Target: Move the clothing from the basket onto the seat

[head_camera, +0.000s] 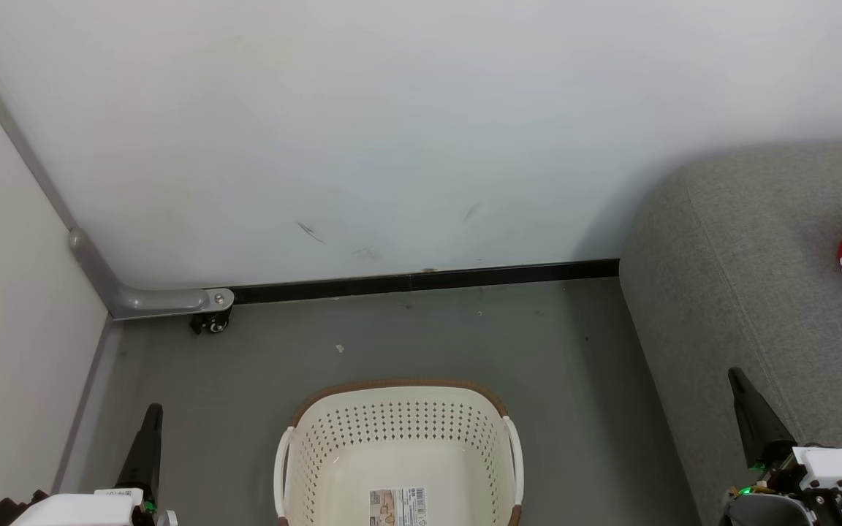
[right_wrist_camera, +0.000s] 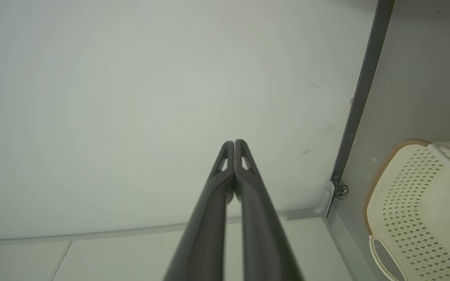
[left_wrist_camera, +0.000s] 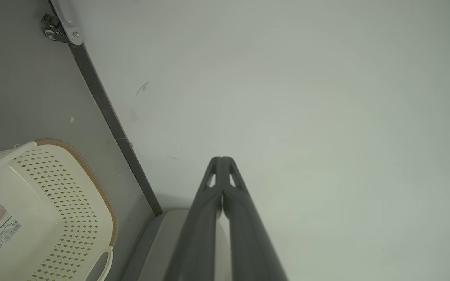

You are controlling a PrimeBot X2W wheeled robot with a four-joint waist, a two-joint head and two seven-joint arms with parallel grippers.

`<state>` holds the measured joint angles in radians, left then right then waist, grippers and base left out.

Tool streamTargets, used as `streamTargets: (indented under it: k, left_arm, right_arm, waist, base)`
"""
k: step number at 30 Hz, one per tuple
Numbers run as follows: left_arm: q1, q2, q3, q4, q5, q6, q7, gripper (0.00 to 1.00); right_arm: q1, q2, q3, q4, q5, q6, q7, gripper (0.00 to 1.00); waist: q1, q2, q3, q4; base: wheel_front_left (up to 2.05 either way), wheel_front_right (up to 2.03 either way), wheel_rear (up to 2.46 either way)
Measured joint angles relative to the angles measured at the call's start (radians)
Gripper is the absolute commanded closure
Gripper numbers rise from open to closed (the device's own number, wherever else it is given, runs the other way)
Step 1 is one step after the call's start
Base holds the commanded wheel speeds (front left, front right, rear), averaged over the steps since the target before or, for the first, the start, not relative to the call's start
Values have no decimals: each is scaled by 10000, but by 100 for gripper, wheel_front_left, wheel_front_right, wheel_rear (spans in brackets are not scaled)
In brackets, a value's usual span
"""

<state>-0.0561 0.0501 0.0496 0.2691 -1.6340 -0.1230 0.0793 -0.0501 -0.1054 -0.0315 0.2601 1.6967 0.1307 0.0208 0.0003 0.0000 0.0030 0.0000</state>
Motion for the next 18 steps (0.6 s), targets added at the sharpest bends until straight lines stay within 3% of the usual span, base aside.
streamTargets:
  k: [18]
  left_arm:
    - [0, 0, 12, 0, 0, 0, 2, 100]
  right_arm:
    - [-1, 21, -56, 4, -12, 0, 69, 100]
  waist:
    - [-1, 0, 0, 0]
  base:
    - [0, 0, 0]
